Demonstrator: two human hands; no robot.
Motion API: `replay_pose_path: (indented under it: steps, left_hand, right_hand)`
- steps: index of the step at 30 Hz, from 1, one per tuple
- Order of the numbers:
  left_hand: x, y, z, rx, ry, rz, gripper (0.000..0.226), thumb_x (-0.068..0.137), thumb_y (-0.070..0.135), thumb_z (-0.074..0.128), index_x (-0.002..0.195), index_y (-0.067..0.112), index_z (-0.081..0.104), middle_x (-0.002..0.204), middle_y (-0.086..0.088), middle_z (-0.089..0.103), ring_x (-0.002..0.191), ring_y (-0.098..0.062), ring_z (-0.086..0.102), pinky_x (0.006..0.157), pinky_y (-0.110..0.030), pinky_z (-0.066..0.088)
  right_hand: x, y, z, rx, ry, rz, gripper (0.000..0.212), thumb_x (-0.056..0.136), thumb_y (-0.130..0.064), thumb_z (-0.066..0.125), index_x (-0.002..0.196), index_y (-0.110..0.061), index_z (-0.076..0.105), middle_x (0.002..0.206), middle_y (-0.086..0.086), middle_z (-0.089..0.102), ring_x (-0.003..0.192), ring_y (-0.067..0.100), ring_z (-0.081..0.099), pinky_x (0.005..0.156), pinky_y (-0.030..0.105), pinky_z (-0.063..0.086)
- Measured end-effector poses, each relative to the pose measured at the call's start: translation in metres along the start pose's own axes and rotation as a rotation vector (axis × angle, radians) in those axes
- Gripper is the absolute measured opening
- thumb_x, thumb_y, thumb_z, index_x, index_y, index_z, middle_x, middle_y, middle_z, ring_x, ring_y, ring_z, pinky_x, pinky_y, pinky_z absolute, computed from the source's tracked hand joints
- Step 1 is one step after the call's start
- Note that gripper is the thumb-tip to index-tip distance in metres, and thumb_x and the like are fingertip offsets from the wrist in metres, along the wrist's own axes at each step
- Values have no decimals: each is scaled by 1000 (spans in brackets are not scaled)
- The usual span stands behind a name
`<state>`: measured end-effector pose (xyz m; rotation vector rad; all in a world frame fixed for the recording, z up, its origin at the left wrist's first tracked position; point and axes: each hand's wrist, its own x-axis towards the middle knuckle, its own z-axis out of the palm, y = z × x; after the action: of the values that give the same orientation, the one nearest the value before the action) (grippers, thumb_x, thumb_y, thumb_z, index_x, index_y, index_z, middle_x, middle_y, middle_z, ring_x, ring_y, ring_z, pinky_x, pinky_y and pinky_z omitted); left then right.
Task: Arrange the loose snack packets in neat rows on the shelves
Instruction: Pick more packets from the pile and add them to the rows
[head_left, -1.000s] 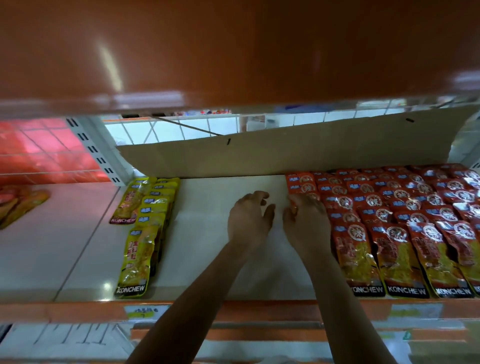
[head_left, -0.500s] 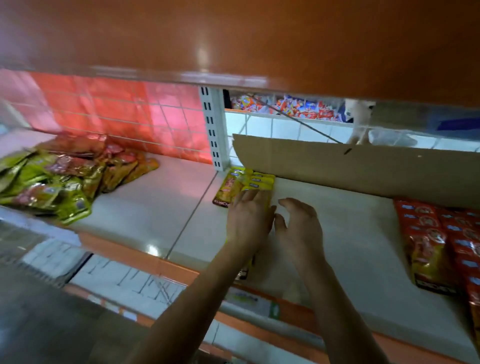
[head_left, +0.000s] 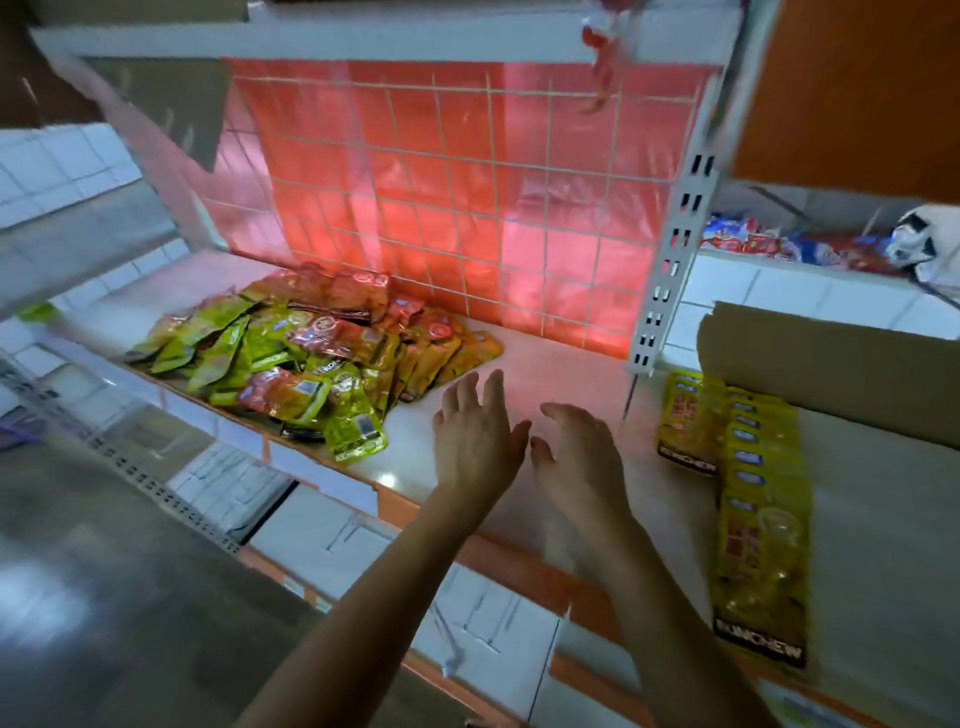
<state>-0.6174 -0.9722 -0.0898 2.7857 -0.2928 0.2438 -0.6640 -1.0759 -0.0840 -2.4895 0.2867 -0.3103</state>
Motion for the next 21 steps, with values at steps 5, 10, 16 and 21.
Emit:
replay_pose_path:
  steps: [5, 10, 16, 21]
  left_hand:
    - [10, -59, -11, 66, -5, -41, 66, 88, 46, 58, 142, 17, 33, 142, -9, 37, 131, -31, 33, 100, -41, 37]
    - [19, -106, -25, 95, 45, -97, 49, 89, 36, 58, 132, 17, 44, 135, -9, 44, 124, -30, 38, 90, -37, 42]
    - [23, -141, -27, 228, 33, -192, 57, 90, 56, 51, 125, 11, 46, 122, -10, 48, 117, -29, 42, 89, -36, 42]
    - [26, -146, -26, 210, 38, -260, 72, 82, 68, 52, 125, 11, 44, 122, -10, 43, 113, -30, 42, 84, -37, 45]
  right_hand:
    - [15, -46, 42, -34, -70, -40, 35, 89, -18, 58, 124, -13, 58, 129, 7, 59, 117, 28, 51, 97, 32, 39]
    - [29, -82, 77, 36, -131, -40, 38, 89, -16, 58, 128, -15, 57, 127, 6, 59, 116, 27, 52, 97, 32, 40]
    - [58, -112, 102, 83, -70, 60, 27, 91, -19, 56, 117, -13, 61, 114, 9, 65, 107, 30, 59, 80, 30, 42]
    - [86, -116, 111, -10, -66, 218, 40, 92, -29, 54, 124, -6, 46, 119, 19, 59, 111, 38, 56, 84, 41, 46]
